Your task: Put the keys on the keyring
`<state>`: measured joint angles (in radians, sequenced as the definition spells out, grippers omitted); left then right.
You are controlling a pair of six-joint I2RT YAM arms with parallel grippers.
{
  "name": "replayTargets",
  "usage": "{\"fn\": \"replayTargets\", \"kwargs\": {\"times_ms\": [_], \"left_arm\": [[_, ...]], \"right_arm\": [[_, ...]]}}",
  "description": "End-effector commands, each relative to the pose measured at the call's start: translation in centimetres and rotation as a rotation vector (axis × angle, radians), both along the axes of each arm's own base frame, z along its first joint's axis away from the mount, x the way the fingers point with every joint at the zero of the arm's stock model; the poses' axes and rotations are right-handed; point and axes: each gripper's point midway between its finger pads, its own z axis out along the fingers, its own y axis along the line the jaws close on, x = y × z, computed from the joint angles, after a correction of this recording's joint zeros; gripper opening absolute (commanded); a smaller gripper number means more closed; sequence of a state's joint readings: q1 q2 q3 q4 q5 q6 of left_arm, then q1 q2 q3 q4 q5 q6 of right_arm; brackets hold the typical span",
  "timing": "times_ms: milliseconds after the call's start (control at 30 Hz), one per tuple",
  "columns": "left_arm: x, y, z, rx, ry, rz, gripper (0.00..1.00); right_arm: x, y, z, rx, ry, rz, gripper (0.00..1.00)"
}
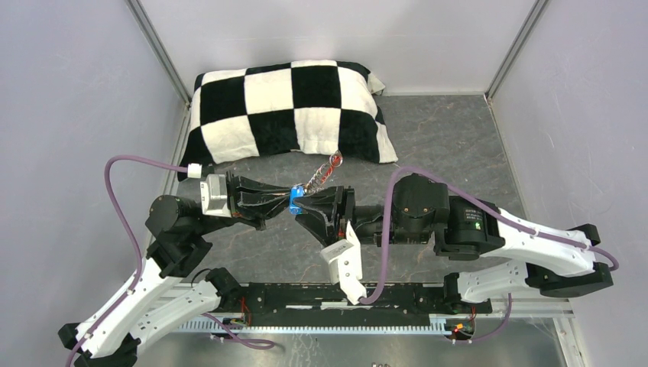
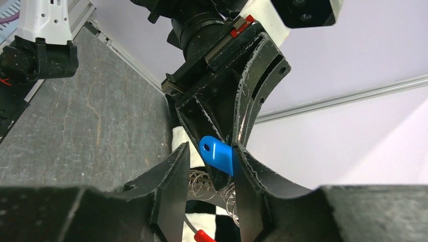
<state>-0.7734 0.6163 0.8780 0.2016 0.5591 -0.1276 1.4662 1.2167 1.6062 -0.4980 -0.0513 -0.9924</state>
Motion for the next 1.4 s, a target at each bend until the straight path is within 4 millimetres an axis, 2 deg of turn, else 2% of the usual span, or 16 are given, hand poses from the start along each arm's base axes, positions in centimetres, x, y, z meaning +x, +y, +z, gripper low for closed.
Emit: {"fn": "replayTargets", "kwargs": {"times_ms": [0, 200, 433, 833, 1033, 1067, 1167, 1233, 1367], "left_arm": [[-0.6, 0.8, 2.5, -0.057, -0.037, 0.007, 0.02], [-0.7, 0.7, 2.1, -0.050, -0.042, 0.000, 0.02], [-1.0, 0.6, 1.4, -0.032, -0.059, -0.012, 0.02], [-2.0, 0.2, -0.8, 0.043, -0.182, -0.056, 0.02], [-1.9, 0.2, -1.2, 0.053, -0.210, -0.051, 0.02], [-1.9, 0.2, -1.1, 0.052, -0.211, -0.049, 0.02], [-1.9, 0.3, -1.1, 0.049, -0.211, -0.041, 0.02], [-1.9, 0.4, -1.0, 0.045, -0.212, -0.037, 0.02], [-1.7, 0.5, -1.0, 0.039, -0.202, -0.025, 0.02]], "right_arm": [[-0.1, -0.8, 2.6, 0.109, -0.023, -0.006, 0.39], [0.1, -0.5, 2.9, 0.156, -0.018, -0.017, 0.18], [0.3, -0.4, 3.4, 0.214, -0.011, -0.030, 0.02], [0.6, 1.1, 2.3, 0.215, 0.011, -0.039, 0.02], [0.6, 2.3, 1.5, 0.187, 0.045, -0.037, 0.08], [0.6, 2.5, 1.3, 0.180, 0.049, -0.039, 0.11], [0.6, 2.7, 1.4, 0.181, 0.073, -0.041, 0.32], [0.9, 2.5, 1.9, 0.196, 0.094, -0.062, 0.44], [0.8, 1.7, 4.7, 0.229, 0.158, -0.062, 0.51]]}}
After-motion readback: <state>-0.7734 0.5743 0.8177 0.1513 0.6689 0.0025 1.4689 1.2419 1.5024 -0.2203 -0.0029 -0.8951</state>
